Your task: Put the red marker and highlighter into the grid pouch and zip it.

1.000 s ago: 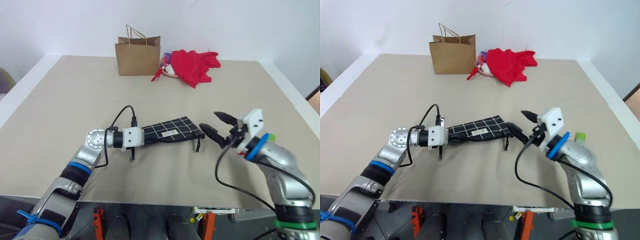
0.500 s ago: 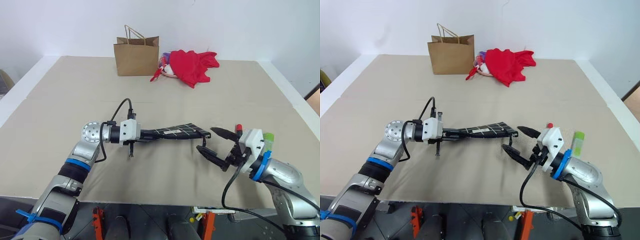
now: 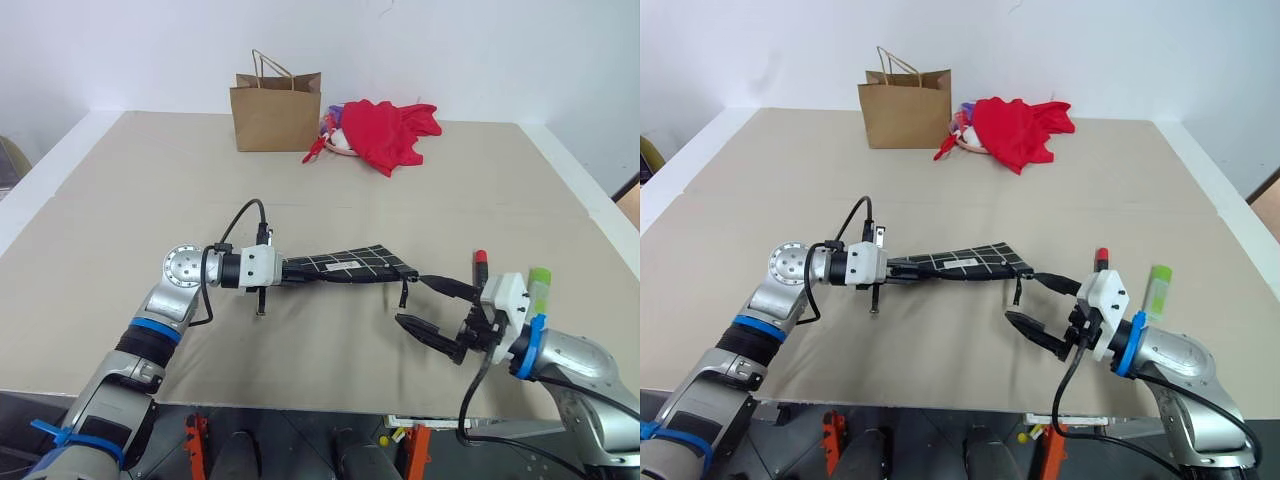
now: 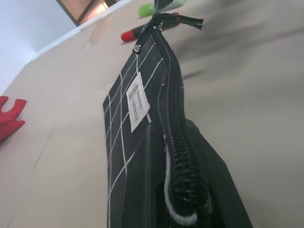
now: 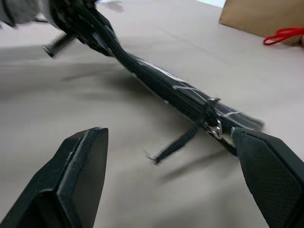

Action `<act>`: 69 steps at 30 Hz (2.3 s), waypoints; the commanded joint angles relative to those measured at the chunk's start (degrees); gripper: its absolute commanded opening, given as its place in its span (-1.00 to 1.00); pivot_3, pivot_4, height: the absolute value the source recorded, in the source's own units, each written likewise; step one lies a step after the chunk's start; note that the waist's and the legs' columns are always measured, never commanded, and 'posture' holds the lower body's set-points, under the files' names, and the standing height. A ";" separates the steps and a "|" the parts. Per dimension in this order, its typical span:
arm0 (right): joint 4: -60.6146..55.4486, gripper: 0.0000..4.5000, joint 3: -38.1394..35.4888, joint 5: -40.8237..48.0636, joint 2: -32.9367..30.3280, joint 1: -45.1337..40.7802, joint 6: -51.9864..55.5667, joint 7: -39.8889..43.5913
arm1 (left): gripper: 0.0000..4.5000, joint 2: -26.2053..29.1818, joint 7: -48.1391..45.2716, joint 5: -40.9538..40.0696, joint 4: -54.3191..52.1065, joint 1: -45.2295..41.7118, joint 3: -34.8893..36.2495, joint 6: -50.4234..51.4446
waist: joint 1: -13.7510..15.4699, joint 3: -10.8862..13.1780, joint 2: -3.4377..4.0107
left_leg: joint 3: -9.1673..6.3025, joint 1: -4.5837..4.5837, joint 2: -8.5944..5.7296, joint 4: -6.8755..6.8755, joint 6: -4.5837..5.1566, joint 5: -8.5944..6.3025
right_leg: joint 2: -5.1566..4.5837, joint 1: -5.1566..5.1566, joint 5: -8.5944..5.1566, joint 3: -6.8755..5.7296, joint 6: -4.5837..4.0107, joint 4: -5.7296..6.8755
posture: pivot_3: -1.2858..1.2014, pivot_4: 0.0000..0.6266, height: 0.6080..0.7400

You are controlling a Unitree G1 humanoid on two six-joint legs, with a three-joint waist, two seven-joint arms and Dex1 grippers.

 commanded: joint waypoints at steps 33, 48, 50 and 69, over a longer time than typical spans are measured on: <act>2.24 -0.96 7.34 5.70 -1.10 -14.02 23.01 -5.52 | -1.00 -2.97 1.39 0.42 -3.28 -0.02 0.44 -1.41 | -0.07 0.00 0.00 | -0.08 -0.03 0.00 0.05 -0.01 0.01 | 0.00 0.02 0.04 -0.08 -0.01 0.00 | 0.03 -0.52 1.00; 0.85 -0.96 17.29 0.04 -0.21 -21.20 22.88 -3.18 | -1.00 -4.17 2.62 1.24 -4.03 0.23 -0.18 -2.20 | -0.10 0.00 0.01 | -0.10 -0.04 0.00 0.07 -0.01 0.01 | 0.00 0.02 0.06 -0.10 -0.01 0.01 | 0.03 -0.52 1.00; 0.90 -0.96 17.96 -0.43 0.48 -22.55 23.23 -3.13 | -1.00 -4.30 2.74 1.48 -3.87 0.14 -0.36 -2.61 | -0.10 0.00 0.01 | -0.09 -0.04 0.00 0.06 -0.01 0.01 | 0.00 0.01 0.06 -0.10 -0.01 0.01 | 0.03 -0.52 1.00; -1.37 -0.96 12.36 -2.69 -2.16 -16.52 20.53 -3.30 | -1.00 -2.83 2.90 0.06 -3.52 0.95 1.42 0.01 | 0.00 0.00 0.01 | -0.12 -0.08 0.00 0.05 -0.01 0.01 | 0.00 0.01 0.01 -0.13 0.02 0.00 | 0.03 -0.52 1.00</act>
